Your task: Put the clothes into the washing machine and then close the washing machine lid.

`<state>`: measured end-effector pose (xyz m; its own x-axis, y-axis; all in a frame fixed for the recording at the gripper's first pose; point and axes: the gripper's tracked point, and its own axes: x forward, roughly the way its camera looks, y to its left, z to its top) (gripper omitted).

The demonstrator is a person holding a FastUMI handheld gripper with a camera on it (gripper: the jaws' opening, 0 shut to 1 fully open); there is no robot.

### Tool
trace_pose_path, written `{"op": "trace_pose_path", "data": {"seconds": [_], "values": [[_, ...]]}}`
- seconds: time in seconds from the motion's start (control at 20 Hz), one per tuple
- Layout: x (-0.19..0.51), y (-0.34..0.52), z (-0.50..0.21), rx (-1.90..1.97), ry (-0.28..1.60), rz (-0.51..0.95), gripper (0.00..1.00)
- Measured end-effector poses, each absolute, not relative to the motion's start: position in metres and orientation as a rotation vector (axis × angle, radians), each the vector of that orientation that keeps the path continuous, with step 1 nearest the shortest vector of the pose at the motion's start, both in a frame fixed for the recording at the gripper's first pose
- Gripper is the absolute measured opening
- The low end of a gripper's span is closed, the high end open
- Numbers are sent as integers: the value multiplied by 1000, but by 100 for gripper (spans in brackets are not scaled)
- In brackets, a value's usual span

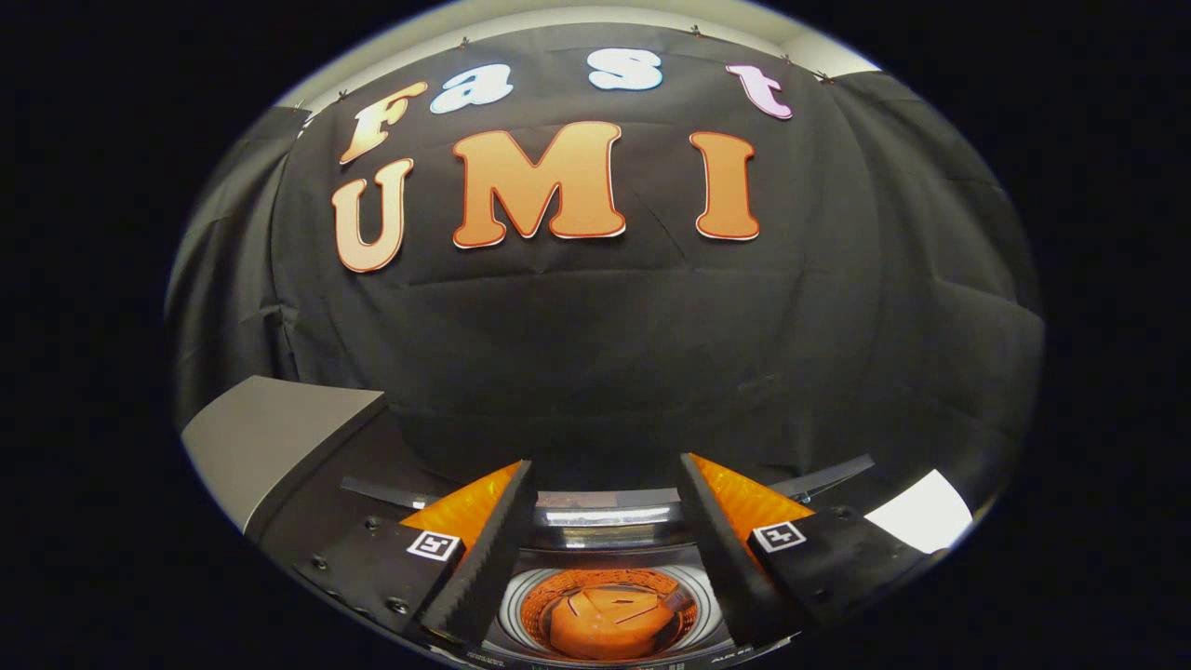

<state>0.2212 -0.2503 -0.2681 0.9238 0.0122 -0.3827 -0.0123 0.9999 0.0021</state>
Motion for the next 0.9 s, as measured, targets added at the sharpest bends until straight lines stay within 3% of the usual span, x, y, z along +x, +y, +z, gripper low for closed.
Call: {"op": "trace_pose_path", "data": {"seconds": [0.35, 0.9], "values": [[199, -249, -290, 5, 410, 6, 98], [147, -254, -430, 114, 721, -26, 98]]}}
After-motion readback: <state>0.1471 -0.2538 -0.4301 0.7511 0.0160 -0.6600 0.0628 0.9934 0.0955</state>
